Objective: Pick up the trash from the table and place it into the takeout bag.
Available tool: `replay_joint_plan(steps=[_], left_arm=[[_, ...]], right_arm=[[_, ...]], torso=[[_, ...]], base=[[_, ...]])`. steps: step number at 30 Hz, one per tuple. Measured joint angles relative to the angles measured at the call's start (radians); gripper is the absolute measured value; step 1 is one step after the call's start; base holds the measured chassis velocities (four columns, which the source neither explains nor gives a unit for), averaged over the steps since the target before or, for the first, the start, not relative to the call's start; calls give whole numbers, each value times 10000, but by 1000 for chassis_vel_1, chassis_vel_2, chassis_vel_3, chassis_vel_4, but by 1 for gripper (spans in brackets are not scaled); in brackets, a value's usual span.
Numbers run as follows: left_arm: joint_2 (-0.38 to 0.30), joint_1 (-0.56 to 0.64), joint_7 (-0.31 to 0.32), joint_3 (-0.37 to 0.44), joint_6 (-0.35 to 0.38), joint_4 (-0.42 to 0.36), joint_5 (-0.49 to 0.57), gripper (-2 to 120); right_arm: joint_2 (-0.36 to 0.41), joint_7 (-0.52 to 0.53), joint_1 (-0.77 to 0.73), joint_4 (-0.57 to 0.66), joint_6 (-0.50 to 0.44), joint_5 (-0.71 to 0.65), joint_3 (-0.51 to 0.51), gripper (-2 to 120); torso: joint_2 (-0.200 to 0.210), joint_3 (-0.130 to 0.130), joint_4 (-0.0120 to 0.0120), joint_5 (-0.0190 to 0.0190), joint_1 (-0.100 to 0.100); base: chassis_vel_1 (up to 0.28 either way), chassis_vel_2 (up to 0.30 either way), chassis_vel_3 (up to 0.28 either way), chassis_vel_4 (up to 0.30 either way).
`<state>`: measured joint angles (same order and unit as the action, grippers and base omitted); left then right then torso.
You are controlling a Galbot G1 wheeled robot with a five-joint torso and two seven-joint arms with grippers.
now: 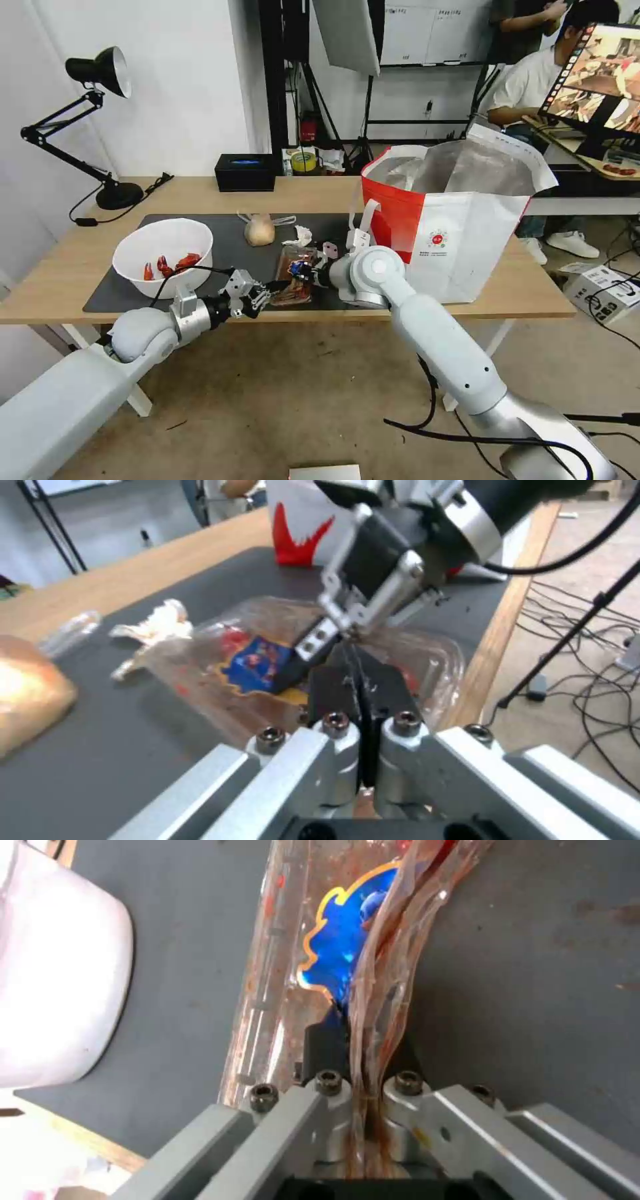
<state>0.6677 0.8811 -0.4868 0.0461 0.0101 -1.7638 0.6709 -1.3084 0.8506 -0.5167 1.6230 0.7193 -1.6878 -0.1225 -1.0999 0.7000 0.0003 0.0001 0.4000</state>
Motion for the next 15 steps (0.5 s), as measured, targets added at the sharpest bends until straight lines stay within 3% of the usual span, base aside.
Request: replay_joint_plan(steps=[10,12,15], left_arm=[[-285,2064,-8,2046,-251,-833,114,0],[-155,3290,-20,3179,-127,-1150,26,0],[44,4065,-31,3845,-162,-1287,-100,0]], right_arm=[[403,-794,-276,584,9,492,292,0],[571,-1166,-290,889,-135,625,323,0],[666,-1342,-290,1055,-242,660,401,0]], torso=[[1,2,-5,-4,1],[0,1,-3,-3,0],[0,0,0,-2,0]], base=[[0,0,0,0],[0,0,0,0],[0,0,0,0]])
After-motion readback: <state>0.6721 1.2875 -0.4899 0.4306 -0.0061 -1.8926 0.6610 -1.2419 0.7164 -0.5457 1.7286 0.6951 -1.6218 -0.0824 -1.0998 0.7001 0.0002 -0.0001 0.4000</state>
